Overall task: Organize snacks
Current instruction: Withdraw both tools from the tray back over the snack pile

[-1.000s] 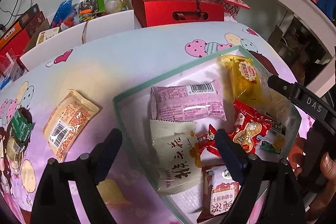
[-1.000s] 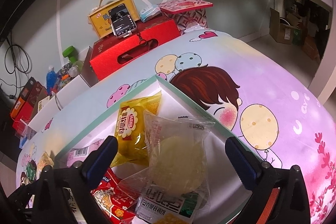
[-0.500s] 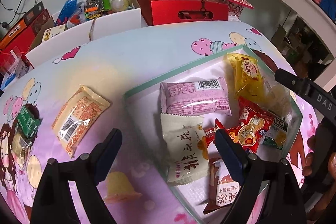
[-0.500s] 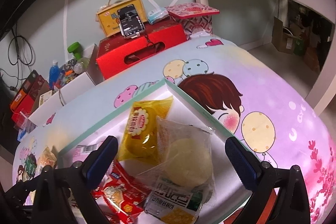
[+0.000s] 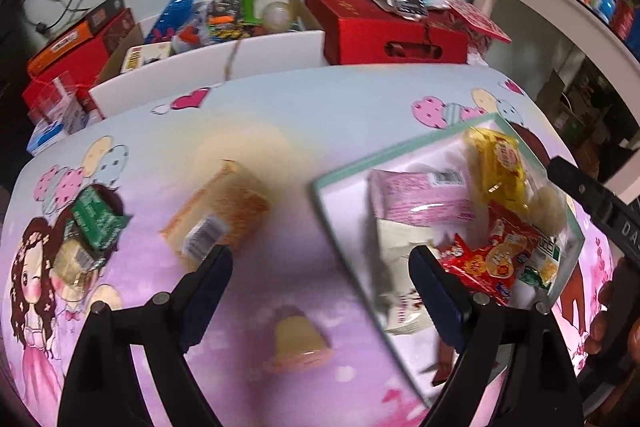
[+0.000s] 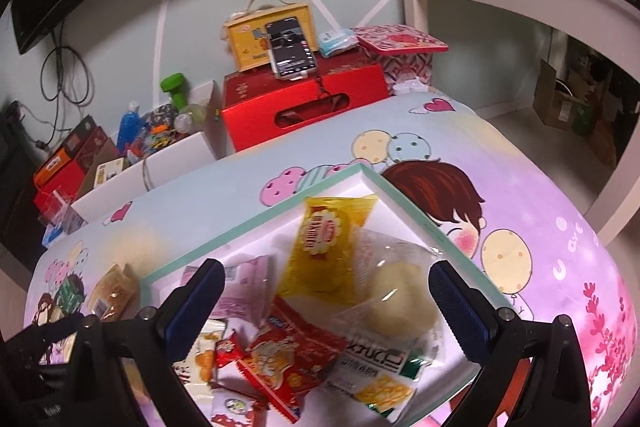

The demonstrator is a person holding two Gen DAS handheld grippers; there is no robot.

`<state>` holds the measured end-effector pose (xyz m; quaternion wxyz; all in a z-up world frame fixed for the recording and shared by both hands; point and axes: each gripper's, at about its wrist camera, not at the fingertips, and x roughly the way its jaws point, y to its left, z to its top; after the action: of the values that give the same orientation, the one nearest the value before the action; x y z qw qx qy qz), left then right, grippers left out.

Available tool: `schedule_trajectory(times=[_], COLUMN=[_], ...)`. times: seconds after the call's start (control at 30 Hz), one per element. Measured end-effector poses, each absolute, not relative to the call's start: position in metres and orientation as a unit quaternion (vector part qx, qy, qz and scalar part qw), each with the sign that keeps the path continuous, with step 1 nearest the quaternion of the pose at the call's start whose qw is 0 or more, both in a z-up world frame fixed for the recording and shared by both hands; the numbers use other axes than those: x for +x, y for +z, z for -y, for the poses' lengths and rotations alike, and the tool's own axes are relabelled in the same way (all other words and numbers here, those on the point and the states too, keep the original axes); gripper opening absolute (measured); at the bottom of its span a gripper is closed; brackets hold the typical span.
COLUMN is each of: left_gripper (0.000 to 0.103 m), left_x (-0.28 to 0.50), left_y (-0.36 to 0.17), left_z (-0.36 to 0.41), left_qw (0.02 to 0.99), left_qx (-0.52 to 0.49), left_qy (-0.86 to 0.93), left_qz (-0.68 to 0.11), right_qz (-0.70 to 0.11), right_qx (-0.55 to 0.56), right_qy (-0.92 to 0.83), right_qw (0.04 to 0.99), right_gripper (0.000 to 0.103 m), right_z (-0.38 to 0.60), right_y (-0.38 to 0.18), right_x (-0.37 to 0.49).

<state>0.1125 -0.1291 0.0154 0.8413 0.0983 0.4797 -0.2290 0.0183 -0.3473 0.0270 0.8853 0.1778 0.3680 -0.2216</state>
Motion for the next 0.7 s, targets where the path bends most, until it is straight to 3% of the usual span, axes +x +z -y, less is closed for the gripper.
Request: schedule_trajectory(times=[0.7], left_gripper=[0.090], left_x=[0.156], left_y=[0.010], left_z=[-0.041], left_qw=[0.861], left_qx=[-0.005], left_qy=[-0.058], left_qz=[-0.505], right_qz=[-0.398], right_qx=[0.136], right_qy=[-0.110], right_qw=[0.901], right_gripper=[0.103], right_z=[0.230], right_y=[0.022], right_x=[0.064])
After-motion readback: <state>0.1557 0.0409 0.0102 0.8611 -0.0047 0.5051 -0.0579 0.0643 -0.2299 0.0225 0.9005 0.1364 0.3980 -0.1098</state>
